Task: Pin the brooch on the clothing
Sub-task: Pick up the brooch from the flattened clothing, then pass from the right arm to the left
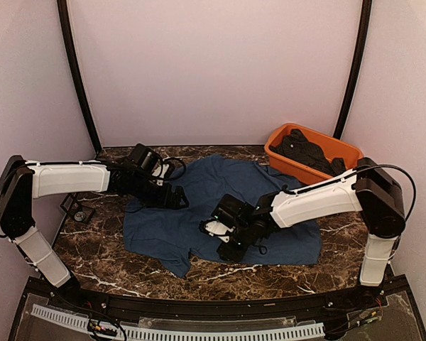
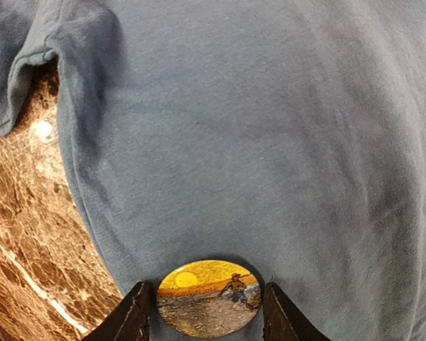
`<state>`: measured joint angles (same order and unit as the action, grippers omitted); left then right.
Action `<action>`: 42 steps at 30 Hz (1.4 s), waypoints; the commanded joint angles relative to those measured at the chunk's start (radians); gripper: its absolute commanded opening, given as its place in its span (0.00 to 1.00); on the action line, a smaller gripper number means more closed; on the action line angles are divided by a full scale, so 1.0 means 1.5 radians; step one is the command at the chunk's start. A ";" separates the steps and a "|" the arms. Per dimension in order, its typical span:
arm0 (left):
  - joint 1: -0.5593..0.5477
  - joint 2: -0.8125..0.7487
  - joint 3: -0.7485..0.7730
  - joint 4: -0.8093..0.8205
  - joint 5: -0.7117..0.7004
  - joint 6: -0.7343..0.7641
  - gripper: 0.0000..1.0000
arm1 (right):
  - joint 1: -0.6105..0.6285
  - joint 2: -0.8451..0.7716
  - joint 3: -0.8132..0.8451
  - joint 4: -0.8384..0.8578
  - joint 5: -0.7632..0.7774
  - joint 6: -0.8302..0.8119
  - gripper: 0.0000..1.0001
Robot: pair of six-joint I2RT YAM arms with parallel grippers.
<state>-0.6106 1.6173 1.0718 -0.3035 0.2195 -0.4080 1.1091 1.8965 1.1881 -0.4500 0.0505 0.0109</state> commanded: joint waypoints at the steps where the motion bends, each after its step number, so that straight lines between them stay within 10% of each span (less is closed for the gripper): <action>1: 0.003 -0.008 -0.012 0.003 0.005 -0.006 0.99 | 0.007 0.006 -0.004 -0.009 0.016 -0.003 0.47; 19: 0.002 -0.078 0.038 0.010 0.040 0.107 0.99 | -0.046 -0.071 -0.046 0.047 -0.103 0.000 0.43; 34: 0.000 -0.107 -0.117 0.322 0.235 0.678 0.95 | -0.191 -0.161 -0.065 0.064 -0.411 -0.032 0.43; 42: -0.103 -0.013 -0.101 0.362 0.163 0.934 0.94 | -0.239 -0.190 -0.056 0.047 -0.523 -0.043 0.43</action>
<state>-0.6724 1.5547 0.9085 0.1566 0.5068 0.7216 0.7616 1.6279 1.1007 -0.3725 -0.6167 -0.0311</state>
